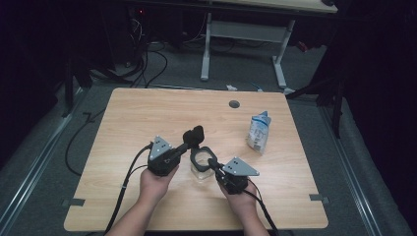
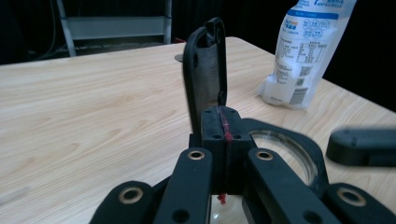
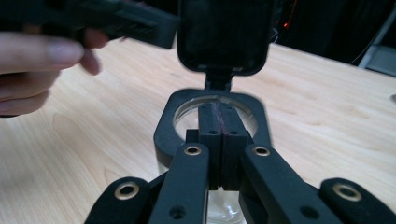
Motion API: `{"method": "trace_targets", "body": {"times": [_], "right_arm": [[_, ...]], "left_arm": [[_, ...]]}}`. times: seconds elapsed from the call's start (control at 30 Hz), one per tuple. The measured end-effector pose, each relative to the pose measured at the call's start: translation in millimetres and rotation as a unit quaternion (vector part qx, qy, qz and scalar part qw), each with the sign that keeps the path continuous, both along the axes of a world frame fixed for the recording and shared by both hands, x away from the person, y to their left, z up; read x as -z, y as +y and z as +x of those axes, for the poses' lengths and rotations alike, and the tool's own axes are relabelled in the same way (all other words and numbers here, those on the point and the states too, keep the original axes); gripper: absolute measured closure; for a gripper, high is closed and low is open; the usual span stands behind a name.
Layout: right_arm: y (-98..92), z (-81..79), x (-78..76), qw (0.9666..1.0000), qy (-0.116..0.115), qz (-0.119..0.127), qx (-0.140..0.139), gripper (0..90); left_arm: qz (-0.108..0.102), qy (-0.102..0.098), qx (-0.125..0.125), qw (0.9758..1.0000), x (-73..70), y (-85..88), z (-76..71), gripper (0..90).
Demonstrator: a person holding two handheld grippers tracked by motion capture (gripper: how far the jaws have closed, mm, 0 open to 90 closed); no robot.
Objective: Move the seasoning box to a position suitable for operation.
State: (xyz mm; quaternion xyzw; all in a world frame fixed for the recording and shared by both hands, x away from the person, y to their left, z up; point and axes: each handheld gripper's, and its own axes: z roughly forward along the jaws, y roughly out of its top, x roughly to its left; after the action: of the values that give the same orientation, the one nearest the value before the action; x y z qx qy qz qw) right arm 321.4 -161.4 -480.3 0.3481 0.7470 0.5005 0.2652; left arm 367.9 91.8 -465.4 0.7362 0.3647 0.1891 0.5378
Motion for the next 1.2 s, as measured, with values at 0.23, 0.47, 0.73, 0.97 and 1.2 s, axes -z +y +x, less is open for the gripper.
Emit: {"method": "trace_targets", "body": {"times": [0.23, 0.47, 0.73, 0.97, 1.2], "right_arm": [[-20.0, 1.8, 3.0, 0.9995, 0.005, 0.006, 0.030, 81.8], [-42.8, 5.7, 11.7, 0.9975, 0.021, 0.006, 0.068, 74.0], [-70.3, 4.8, 19.6, 0.9910, 0.030, -0.005, 0.131, 71.4], [-98.9, 3.2, 30.5, 0.9802, 0.045, -0.018, 0.192, 64.0], [-118.5, 5.8, 17.4, 0.9726, 0.058, -0.002, 0.225, 57.4]], "left_arm": [[0.042, 0.023, -0.004, 0.9988, 21.1, 40.3, -14.0, 81.7], [0.063, 0.043, -0.002, 0.9970, 46.1, 66.3, -20.9, 73.3], [0.057, 0.059, 0.016, 0.9965, 57.0, 74.4, -26.9, 60.8], [0.086, 0.047, 0.026, 0.9949, 58.5, 75.2, -25.3, 56.2], [0.087, 0.048, 0.039, 0.9943, 59.1, 78.4, -28.9, 52.7]]}}
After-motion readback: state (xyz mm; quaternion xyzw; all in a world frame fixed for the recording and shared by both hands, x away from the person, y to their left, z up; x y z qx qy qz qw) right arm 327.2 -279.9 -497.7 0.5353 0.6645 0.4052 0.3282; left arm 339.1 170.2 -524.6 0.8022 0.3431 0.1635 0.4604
